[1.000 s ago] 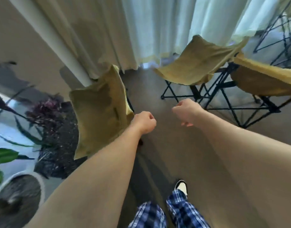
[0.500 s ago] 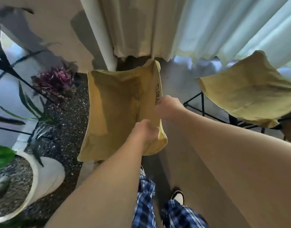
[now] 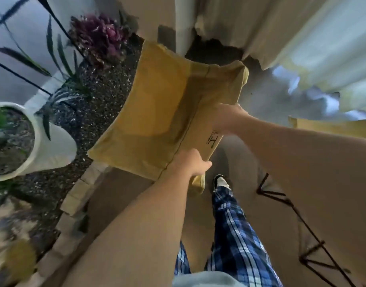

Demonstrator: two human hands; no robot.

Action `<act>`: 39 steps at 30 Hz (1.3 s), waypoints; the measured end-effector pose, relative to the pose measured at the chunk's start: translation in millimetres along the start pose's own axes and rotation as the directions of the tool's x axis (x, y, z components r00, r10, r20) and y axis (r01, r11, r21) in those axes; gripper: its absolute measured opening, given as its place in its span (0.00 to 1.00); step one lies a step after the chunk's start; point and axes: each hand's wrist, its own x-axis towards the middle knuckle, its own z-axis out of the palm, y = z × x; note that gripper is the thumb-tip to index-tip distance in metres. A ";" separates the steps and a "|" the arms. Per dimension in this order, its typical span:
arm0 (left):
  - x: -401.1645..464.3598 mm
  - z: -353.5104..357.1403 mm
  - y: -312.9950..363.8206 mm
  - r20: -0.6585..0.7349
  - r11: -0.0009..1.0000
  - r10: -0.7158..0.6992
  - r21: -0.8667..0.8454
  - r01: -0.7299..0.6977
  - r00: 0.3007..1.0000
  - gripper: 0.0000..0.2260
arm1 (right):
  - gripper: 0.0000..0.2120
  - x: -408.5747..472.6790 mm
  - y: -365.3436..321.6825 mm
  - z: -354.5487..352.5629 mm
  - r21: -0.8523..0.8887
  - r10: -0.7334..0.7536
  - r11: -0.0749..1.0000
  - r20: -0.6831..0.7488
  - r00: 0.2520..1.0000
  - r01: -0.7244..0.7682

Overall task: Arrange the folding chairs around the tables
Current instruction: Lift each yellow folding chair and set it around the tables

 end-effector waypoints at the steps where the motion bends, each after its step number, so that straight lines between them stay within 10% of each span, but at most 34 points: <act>1: 2.6 7.1 5.2 -0.012 0.999 -0.043 -0.030 0.042 0.999 0.24 | 0.19 10.3 2.8 0.6 -0.071 -0.065 0.995 0.044 0.997 0.068; 6: 5.8 51.1 26.2 -0.117 0.956 -0.232 -0.211 0.204 0.966 0.15 | 0.12 14.3 29.9 31.7 -0.412 -0.185 0.854 0.333 0.925 0.319; 20: -115.3 203.1 -51.9 -0.234 0.805 -0.573 -0.342 0.485 0.785 0.09 | 0.25 -112.0 28.7 208.7 -0.587 -0.361 0.607 0.396 0.844 0.535; 31: -263.4 453.9 -78.6 0.016 0.372 -0.809 -0.759 0.534 0.588 0.14 | 0.11 -305.6 51.5 357.7 -0.589 -0.556 -0.150 0.714 0.425 0.794; 39: -317.1 585.6 -48.0 0.348 -0.148 -0.848 -0.879 0.453 0.399 0.14 | 0.19 -371.5 55.6 427.3 -0.528 -0.487 -0.752 0.848 0.208 0.394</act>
